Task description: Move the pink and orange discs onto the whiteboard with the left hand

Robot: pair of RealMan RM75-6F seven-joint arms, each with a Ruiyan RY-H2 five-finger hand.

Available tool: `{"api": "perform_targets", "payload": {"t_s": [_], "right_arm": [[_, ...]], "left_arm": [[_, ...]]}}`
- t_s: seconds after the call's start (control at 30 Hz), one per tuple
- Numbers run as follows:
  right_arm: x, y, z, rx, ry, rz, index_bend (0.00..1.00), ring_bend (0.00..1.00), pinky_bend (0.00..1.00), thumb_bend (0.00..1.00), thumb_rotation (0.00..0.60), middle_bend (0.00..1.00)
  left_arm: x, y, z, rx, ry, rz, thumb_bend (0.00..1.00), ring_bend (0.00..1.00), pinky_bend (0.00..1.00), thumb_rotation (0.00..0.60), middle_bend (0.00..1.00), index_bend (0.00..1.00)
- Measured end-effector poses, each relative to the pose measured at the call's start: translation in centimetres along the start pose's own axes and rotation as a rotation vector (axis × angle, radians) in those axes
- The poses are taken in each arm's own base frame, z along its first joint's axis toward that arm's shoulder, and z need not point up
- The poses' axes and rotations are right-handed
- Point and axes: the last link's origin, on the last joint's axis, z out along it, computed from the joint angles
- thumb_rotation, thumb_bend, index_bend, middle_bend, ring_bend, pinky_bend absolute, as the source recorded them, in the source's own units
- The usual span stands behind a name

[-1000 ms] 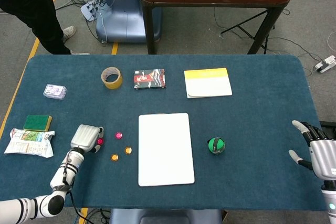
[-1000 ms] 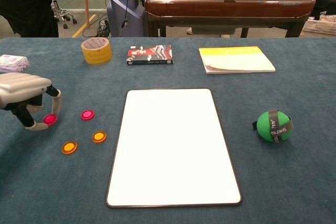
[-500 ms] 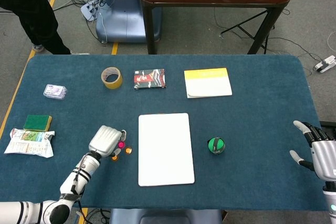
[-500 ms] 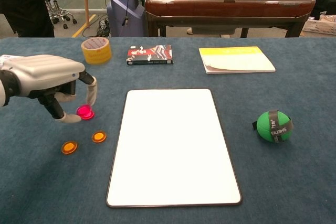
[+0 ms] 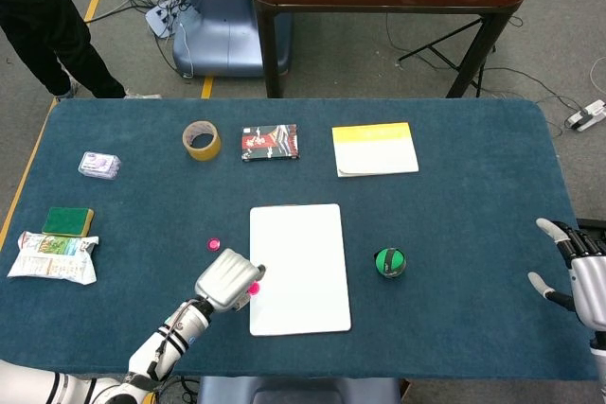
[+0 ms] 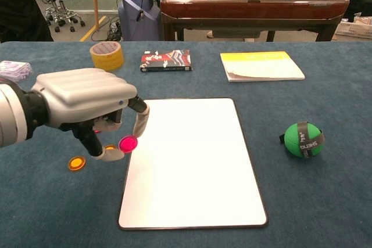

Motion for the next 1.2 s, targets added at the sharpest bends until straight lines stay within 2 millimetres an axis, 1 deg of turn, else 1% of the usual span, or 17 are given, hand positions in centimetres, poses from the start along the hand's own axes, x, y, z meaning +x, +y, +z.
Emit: {"api": "perform_targets", "payload": {"t_s": [0.23, 0.53, 0.93, 1.2], "right_arm": [[0.2, 0.3, -0.1, -0.005, 0.003, 0.006, 0.20, 0.27, 0.40, 0.14, 0.600, 0.25], [0.4, 0.5, -0.2, -0.011, 0.009, 0.010, 0.20, 0.27, 0.40, 0.14, 0.600, 0.25], [0.8, 0.9, -0.3, -0.023, 0.022, 0.020, 0.20, 0.27, 0.40, 0.14, 0.600, 0.25], [0.8, 0.9, -0.4, -0.020, 0.025, 0.025, 0.20, 0.27, 0.40, 0.14, 0.600, 0.25]], "left_arm": [[-1.0, 1.5, -0.1, -0.085, 0.007, 0.053, 0.28, 0.96, 1.00, 0.600, 1.00, 0.58], [-1.4, 3.1, 0.4, -0.162, 0.037, 0.067, 0.28, 0.96, 1.00, 0.600, 1.00, 0.58], [-1.7, 3.5, 1.2, -0.204, 0.047, 0.063, 0.28, 0.95, 1.00, 0.600, 1.00, 0.56], [-1.6, 3.5, 1.0, -0.197, 0.021, 0.059, 0.28, 0.95, 1.00, 0.600, 1.00, 0.49]]}}
